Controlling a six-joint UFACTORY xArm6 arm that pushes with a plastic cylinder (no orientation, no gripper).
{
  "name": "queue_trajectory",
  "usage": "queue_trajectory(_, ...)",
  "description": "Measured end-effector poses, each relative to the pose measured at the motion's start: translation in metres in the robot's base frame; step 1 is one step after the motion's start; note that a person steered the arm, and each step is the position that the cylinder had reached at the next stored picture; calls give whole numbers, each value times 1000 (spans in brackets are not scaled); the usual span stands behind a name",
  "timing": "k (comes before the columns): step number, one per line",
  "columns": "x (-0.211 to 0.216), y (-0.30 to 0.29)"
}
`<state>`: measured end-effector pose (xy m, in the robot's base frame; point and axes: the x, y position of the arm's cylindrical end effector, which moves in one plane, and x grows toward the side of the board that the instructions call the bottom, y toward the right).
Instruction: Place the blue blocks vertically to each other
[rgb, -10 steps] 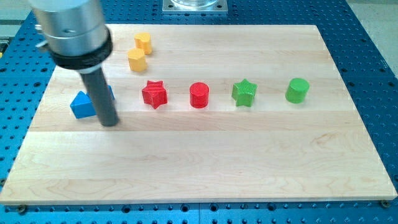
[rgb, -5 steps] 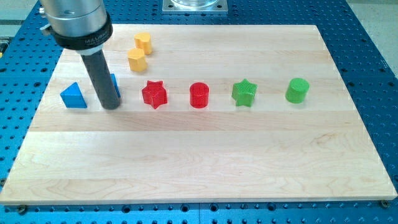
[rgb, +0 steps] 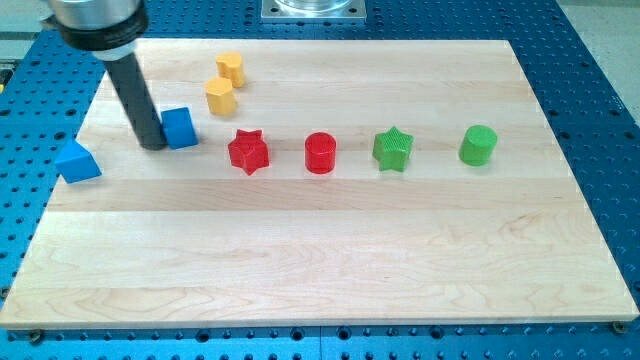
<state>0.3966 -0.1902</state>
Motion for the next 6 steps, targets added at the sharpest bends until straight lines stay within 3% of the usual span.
queue_trajectory(2, -32, -14)
queue_trajectory(6, -30, 31)
